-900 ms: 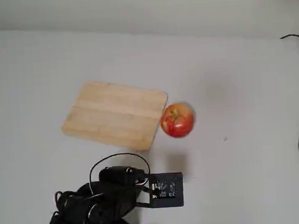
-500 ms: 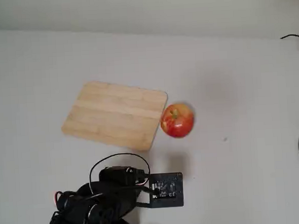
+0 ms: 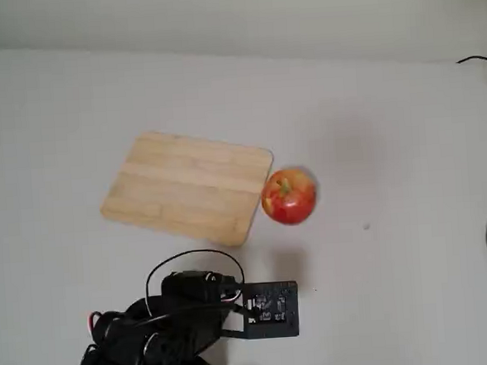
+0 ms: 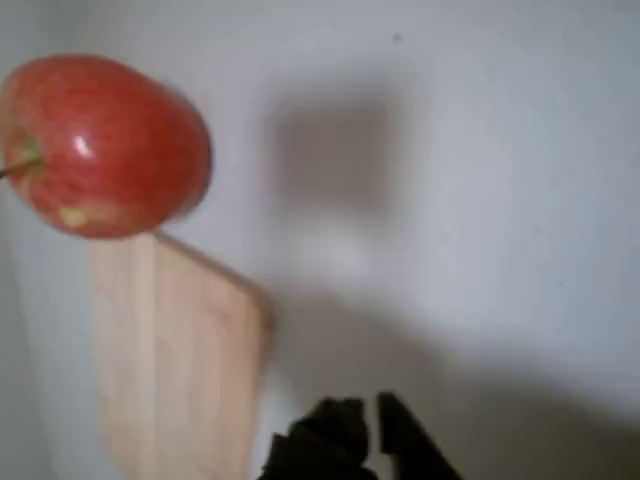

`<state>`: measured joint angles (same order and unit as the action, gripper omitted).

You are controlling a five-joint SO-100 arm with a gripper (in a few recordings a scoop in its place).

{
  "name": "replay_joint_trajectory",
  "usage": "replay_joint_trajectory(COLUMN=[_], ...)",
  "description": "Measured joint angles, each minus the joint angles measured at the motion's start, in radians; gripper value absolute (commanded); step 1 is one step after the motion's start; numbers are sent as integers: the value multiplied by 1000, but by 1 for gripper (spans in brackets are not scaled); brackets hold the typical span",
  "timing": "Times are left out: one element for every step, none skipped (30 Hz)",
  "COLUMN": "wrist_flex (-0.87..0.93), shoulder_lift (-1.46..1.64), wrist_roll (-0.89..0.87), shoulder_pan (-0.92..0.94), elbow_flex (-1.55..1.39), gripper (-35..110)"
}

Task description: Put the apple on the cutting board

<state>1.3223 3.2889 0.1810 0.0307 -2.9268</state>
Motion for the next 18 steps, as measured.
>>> replay_joint_trajectory(wrist_flex=[0,0,0,0,0,0,0,0,0,0,0,0,0,0,0,-6,-6,-6], shoulder_lift=[0,0,0,0,0,0,0,0,0,0,0,0,0,0,0,0,0,0], wrist_roll=[0,0,0,0,0,0,0,0,0,0,0,0,0,0,0,0,0,0], shoulder_pan=[0,0,0,0,0,0,0,0,0,0,0,0,0,0,0,0,0,0], elbow_flex=[0,0,0,0,0,0,0,0,0,0,0,0,0,0,0,-3,-5,-6], gripper=[1,1,1,1,1,1,1,1,1,1,1,2,4,4,5,6,10,13])
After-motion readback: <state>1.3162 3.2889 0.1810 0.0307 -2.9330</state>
